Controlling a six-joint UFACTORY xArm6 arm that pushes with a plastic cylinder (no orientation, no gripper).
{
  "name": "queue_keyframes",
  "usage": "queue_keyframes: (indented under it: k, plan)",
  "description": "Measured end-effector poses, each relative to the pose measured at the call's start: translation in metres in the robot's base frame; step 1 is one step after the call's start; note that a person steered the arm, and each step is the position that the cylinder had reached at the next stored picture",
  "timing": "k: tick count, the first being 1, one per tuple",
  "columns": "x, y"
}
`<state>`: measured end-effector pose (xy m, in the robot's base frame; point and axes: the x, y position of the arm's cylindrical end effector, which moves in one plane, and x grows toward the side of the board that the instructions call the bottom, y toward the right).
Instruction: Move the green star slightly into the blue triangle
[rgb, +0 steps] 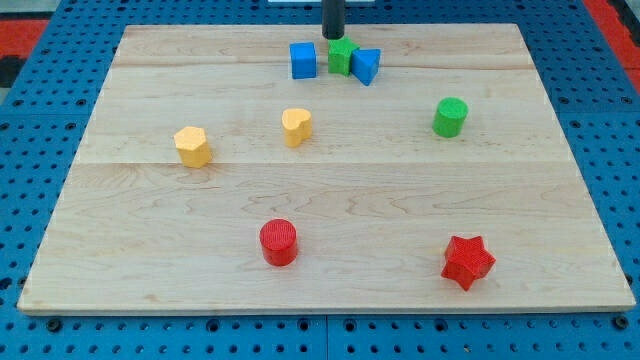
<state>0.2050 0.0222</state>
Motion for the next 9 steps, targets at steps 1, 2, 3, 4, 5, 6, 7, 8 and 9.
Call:
queue_keyframes:
  k: [1, 2, 3, 4, 5, 6, 7, 8, 9]
  plan:
    - [0.011, 0.000]
    - [0.019, 0.000]
    - [0.027, 0.000]
    - [0.030, -0.002]
    - [0.002, -0.004]
    - [-0.010, 0.034]
    - [0.026, 0.086]
    - [0.085, 0.090]
    - [0.117, 0.042]
